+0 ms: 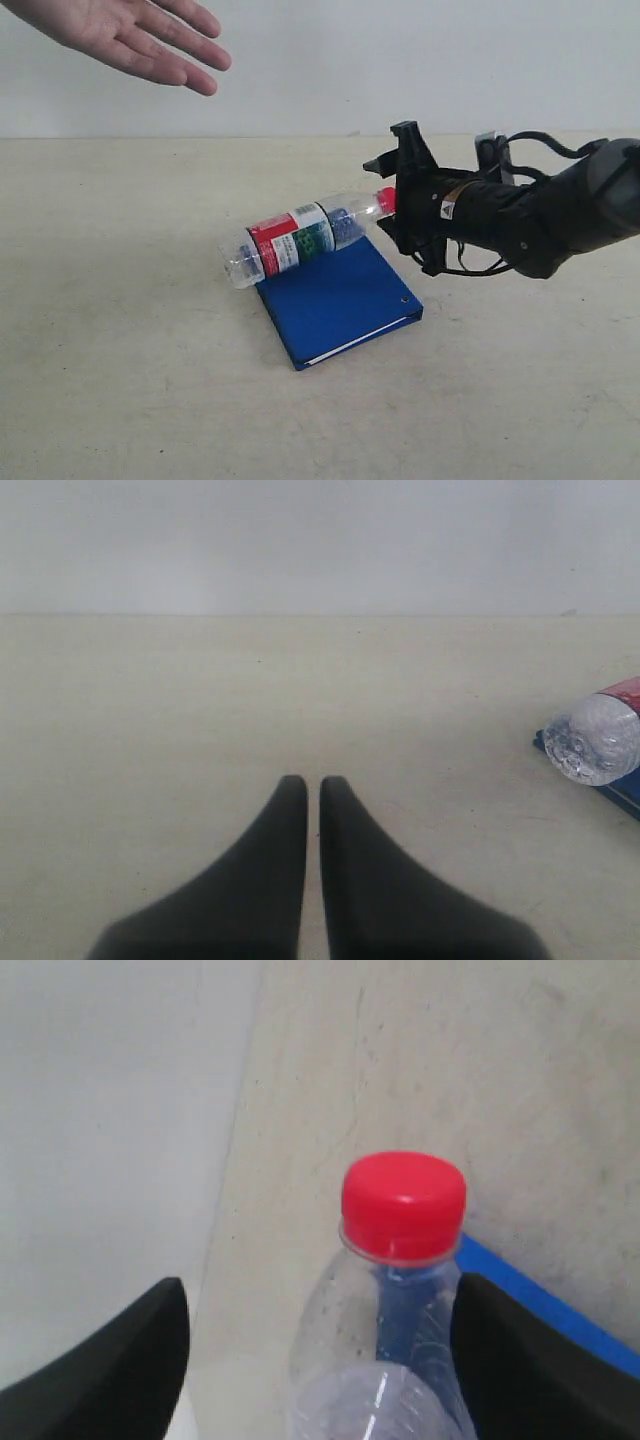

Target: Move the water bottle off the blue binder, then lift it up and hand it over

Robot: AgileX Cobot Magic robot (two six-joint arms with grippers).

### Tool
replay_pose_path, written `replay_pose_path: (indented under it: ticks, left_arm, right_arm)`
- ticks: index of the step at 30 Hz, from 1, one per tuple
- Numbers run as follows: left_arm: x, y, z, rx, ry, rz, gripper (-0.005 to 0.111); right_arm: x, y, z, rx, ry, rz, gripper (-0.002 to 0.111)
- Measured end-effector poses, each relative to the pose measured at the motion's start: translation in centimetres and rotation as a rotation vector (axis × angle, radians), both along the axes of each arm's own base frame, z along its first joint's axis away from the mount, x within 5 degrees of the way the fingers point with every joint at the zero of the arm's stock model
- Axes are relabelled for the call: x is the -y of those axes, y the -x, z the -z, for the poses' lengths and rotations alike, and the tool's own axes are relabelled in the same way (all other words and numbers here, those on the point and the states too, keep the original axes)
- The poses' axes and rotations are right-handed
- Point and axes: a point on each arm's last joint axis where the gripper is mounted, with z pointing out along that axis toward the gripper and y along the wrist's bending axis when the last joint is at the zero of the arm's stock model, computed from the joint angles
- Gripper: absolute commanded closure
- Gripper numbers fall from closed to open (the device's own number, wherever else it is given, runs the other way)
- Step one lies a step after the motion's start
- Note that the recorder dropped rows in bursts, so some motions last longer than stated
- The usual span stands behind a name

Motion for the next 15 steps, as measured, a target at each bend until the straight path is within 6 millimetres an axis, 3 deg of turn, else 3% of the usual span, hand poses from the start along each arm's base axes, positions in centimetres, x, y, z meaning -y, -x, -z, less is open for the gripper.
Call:
replay_pose_path:
  ticks: [9, 15]
  left_arm:
    - [0.0, 0.0, 0.0, 0.0, 0.0, 0.0, 0.102]
    - [0.0, 0.0, 0.0, 0.0, 0.0, 0.0, 0.102]
  right_arm:
    - [-0.8, -0.5, 2.5, -0.028, -0.017, -0.052, 0.042]
    - [-1.5, -3.2, 2.6, 0.034, -0.025, -0.023, 0.042]
